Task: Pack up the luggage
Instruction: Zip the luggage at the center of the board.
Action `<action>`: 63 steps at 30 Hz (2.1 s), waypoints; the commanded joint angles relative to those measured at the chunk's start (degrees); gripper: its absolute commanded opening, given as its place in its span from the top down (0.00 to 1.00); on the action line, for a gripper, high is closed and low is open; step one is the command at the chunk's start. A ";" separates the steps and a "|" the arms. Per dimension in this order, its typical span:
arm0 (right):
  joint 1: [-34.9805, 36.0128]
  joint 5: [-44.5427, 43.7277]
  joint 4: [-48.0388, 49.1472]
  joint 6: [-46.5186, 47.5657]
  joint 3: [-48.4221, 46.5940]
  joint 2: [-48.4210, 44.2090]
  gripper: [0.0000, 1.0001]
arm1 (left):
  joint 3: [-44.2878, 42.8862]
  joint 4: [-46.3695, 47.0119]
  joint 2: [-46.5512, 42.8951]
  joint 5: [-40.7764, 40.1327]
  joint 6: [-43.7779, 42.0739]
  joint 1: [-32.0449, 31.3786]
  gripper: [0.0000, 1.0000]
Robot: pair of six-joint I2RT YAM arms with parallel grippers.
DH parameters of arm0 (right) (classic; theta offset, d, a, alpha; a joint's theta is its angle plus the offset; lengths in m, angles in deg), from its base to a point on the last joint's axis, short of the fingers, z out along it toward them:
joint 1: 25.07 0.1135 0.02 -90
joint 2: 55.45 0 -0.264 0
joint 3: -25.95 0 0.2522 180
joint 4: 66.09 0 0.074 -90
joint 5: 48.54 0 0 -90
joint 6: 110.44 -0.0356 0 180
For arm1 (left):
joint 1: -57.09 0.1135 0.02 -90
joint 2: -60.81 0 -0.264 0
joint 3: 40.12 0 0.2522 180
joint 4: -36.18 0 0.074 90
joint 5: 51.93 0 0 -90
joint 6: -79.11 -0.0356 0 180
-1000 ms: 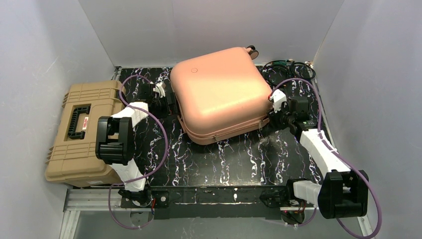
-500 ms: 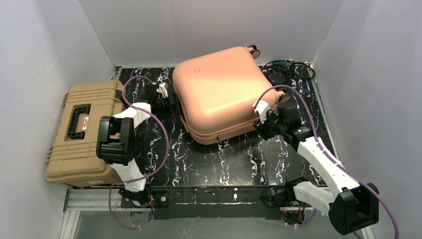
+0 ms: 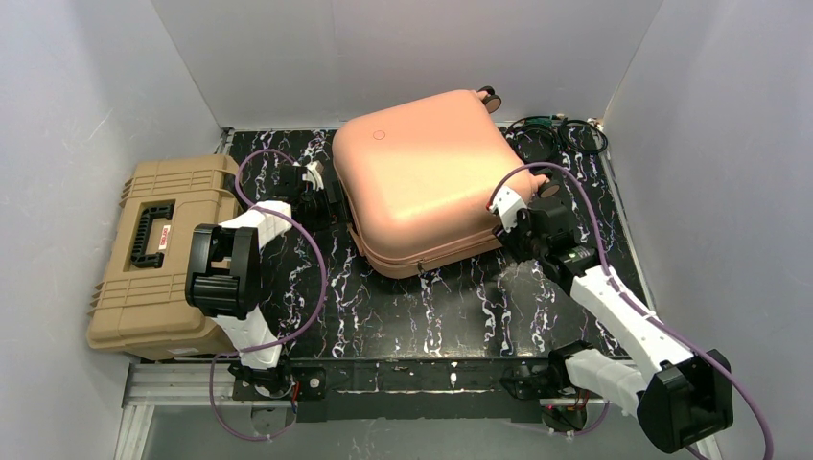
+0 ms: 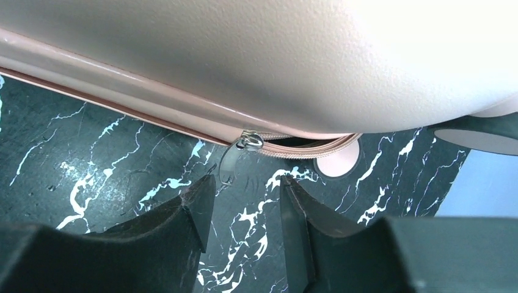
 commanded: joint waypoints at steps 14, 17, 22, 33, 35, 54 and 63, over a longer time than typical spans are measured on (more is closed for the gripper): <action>3.00 -6.29 8.20 -0.38 3.85 2.44 0.51 | 0.42 2.87 -1.70 5.44 0.95 -3.03 0.11; 3.86 -8.22 10.01 0.21 4.15 3.55 0.51 | 0.48 2.99 -1.54 5.43 0.95 -3.04 0.11; 5.01 -7.67 9.45 0.01 3.41 4.56 0.66 | 0.40 3.09 -1.21 5.49 0.87 -3.02 0.11; 4.86 -10.15 6.60 -1.34 1.34 2.68 0.99 | 0.15 2.54 -1.02 5.43 0.28 -2.97 0.11; 4.59 -10.43 6.39 -1.72 1.15 2.46 0.99 | 0.22 2.51 -1.01 5.39 0.23 -2.97 0.11; -9.79 9.55 5.75 -7.55 -1.72 2.81 0.80 | 0.43 1.95 -2.14 6.42 -0.01 -2.52 0.10; -19.24 19.73 5.02 -11.30 -2.56 4.23 0.76 | 0.57 1.95 -2.21 7.17 0.22 -1.96 0.10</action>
